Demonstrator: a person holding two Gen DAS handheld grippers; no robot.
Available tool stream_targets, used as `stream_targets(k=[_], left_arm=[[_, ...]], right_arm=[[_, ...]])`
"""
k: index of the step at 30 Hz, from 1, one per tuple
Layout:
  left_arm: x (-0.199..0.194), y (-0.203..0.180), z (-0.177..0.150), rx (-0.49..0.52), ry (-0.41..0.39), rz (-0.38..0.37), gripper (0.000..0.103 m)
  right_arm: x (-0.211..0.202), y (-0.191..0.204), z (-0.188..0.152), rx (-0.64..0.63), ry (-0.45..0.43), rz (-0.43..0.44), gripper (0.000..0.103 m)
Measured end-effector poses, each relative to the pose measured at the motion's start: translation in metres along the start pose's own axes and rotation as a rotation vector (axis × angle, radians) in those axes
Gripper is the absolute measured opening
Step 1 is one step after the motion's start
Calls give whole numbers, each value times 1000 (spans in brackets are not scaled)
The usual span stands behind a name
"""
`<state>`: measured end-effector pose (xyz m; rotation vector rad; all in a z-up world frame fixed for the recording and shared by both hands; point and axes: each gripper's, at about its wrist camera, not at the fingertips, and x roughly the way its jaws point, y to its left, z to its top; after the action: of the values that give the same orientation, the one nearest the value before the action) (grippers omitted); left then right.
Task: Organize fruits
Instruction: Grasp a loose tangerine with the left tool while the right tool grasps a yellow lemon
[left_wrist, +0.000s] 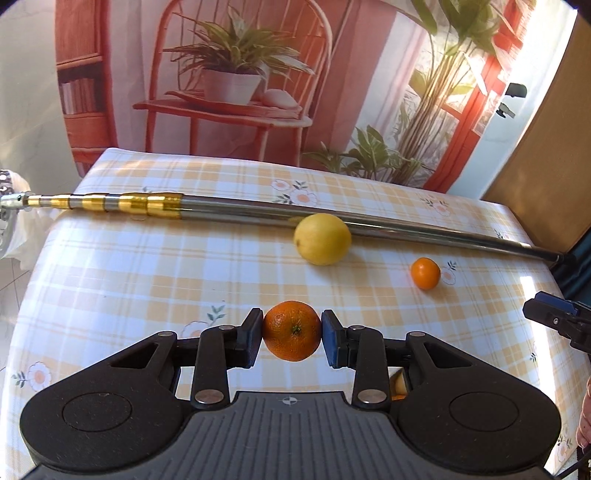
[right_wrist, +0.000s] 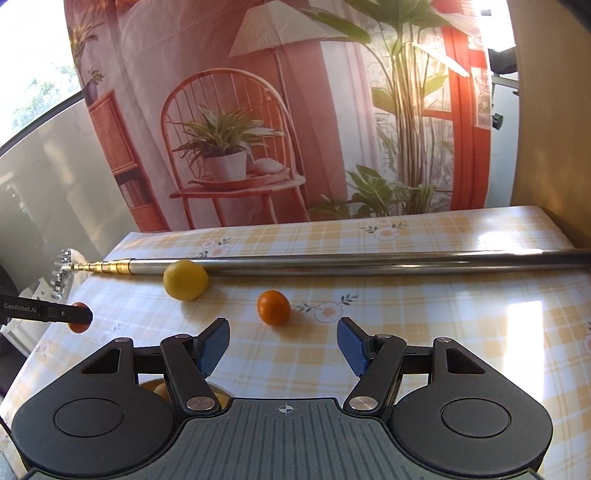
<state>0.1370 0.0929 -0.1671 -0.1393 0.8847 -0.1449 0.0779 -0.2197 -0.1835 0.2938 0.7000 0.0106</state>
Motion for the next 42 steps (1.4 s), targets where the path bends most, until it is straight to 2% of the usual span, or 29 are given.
stream_targets(k=[9, 13, 16, 22, 29, 34, 38, 42], left_arm=[[-25, 43, -26, -92, -99, 92, 36], [-21, 60, -29, -172, -117, 115, 36], [-20, 66, -29, -196, -144, 140, 36], [-23, 80, -36, -216, -177, 178, 36], [-29, 88, -48, -264, -215, 183, 36], [-29, 93, -54, -285, -217, 185, 36], [-28, 99, -55, -308, -219, 189, 36], [-26, 101, -57, -320, -218, 188, 36]], right_arm=[[46, 55, 39, -50, 14, 108, 62], [82, 73, 53, -63, 62, 126, 62], [106, 92, 58, -111, 99, 132, 62], [147, 124, 55, -180, 140, 119, 61], [188, 140, 55, -202, 178, 43, 62], [206, 143, 52, -155, 216, -1, 62], [217, 137, 52, -65, 242, -31, 63], [224, 131, 51, 3, 265, -28, 63]])
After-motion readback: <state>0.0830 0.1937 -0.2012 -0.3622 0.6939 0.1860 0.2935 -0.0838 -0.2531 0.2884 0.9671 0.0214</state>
